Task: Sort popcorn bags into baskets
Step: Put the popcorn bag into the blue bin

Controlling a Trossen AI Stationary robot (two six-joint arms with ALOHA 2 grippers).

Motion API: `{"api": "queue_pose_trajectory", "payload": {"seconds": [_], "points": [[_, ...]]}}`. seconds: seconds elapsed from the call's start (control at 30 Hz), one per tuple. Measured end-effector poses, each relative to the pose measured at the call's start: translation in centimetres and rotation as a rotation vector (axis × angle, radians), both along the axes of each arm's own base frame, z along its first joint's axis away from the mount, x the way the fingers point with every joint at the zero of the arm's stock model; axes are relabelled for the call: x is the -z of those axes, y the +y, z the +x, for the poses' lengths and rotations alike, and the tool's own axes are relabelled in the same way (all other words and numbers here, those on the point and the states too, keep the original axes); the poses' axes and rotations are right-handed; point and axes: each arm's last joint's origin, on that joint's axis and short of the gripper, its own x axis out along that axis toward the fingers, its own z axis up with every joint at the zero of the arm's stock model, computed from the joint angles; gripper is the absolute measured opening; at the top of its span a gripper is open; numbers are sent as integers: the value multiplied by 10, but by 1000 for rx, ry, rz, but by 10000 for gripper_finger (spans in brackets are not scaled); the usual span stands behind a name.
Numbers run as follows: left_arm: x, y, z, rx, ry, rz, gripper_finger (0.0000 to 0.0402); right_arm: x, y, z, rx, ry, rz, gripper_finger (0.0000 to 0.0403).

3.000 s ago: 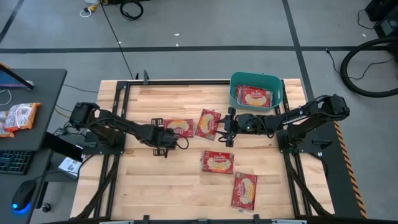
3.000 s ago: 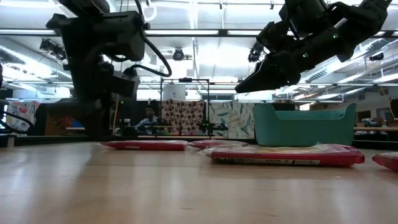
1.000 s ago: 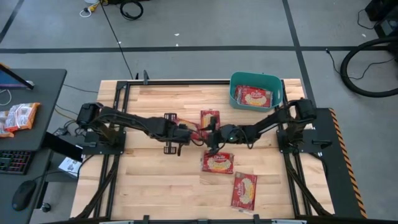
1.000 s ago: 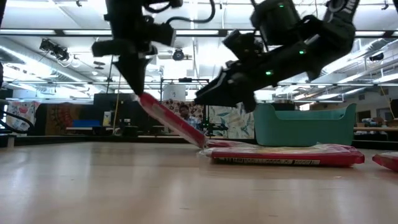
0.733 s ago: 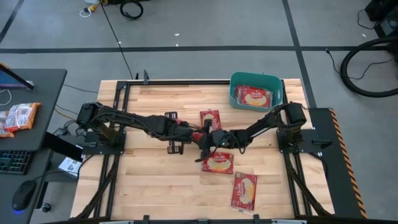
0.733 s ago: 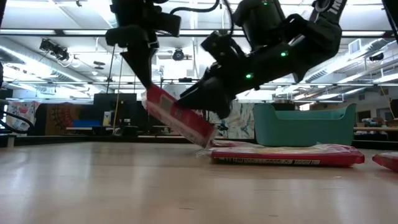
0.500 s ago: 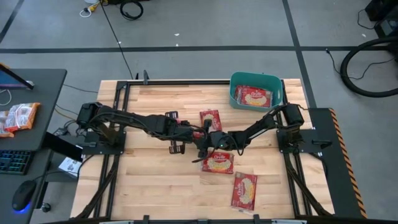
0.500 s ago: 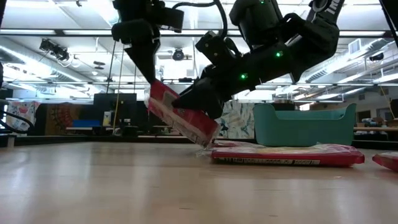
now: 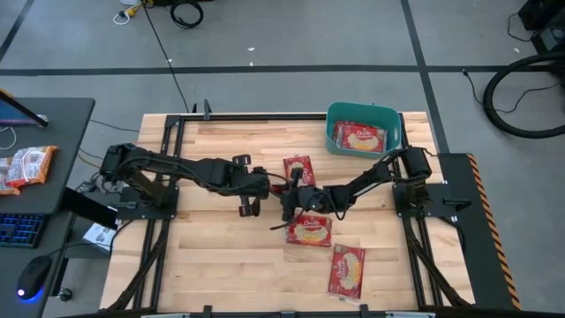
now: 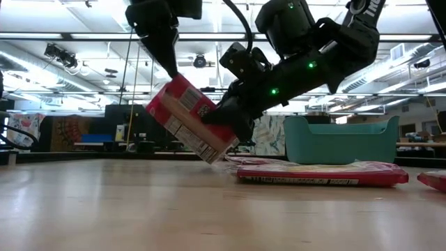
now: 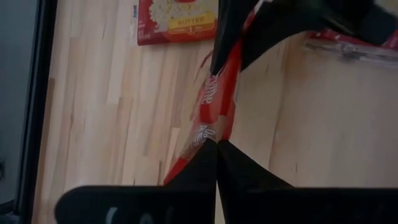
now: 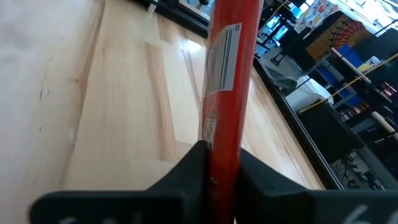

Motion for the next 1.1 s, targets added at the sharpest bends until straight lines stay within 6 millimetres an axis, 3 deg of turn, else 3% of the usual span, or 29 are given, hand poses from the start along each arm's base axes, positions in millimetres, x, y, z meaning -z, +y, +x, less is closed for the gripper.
{"api": "queue_pose_trajectory", "payload": {"seconds": [0.13, 0.33, 0.53, 0.7, 1.1], "points": [[0, -1, 0, 14, 3, -1, 13, 1, 0, -1, -1, 16, -4, 22], [4, 0, -3, 31, 28, 64, 82, 3, -3, -6, 25, 113, -33, 27], [-2, 10, -14, 60, -69, 62, 125, -14, -8, -17, 123, 192, -85, 30], [-1, 22, -27, 107, -251, 56, 124, -28, -11, -27, 224, 237, -149, 28], [12, 57, -56, 209, -784, 187, 121, -85, -18, -47, 336, 230, -327, 33]]}}
